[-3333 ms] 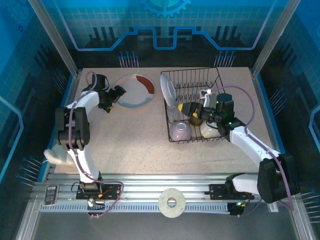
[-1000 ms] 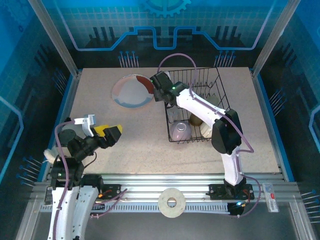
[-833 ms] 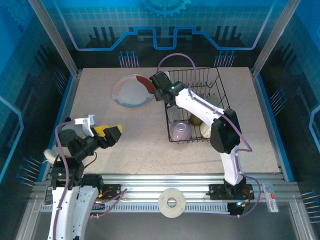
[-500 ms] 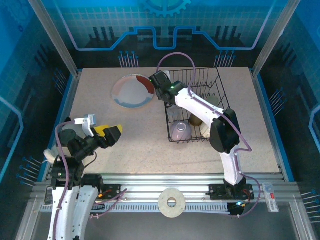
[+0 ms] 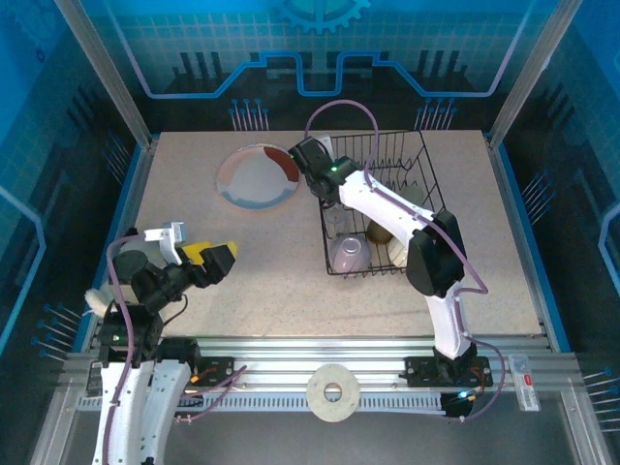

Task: Unload the mixed dishes from the dish rack
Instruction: Pick up the plate from the dish rack.

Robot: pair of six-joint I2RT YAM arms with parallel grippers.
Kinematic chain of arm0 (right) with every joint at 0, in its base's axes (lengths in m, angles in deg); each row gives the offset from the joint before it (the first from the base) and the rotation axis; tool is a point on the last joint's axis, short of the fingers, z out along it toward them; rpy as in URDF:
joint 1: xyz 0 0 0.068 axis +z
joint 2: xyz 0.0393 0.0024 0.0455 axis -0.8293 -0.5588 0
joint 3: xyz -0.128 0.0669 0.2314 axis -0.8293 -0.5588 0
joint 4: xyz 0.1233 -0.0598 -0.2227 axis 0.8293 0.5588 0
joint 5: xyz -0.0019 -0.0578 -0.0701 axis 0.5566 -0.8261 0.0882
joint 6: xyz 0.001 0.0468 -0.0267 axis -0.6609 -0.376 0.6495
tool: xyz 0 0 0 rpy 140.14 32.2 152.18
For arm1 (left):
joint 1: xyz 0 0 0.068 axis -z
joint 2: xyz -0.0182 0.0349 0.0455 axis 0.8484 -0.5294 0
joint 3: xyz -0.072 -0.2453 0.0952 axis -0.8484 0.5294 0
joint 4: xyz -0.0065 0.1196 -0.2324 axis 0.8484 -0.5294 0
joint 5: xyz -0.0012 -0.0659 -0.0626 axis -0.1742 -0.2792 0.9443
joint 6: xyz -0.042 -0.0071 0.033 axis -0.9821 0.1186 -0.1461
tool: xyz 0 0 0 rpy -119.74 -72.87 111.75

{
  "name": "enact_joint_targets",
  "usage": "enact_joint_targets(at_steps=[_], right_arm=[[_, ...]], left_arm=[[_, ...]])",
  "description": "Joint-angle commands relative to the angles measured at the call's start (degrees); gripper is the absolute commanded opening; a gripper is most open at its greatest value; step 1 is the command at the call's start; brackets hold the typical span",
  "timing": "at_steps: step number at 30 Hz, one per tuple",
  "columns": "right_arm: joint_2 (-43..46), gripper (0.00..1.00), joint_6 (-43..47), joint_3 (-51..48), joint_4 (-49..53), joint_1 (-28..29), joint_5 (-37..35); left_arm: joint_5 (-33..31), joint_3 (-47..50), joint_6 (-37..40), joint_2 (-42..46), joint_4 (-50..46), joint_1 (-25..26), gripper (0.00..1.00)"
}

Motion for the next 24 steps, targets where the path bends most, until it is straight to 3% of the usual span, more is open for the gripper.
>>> enact_joint_targets(at_steps=[1,24], right_arm=[[-1.28,0.30,0.03,2.09,1.45,0.83,-4.02],[-5.45,0.25,-7.05,7.23,7.80,-0.59,-4.78]], left_arm=[[0.99,0.48,0.83,0.92,0.61,0.35,0.99],[1.12,0.60,0.72,0.80,0.72,0.35,0.99]])
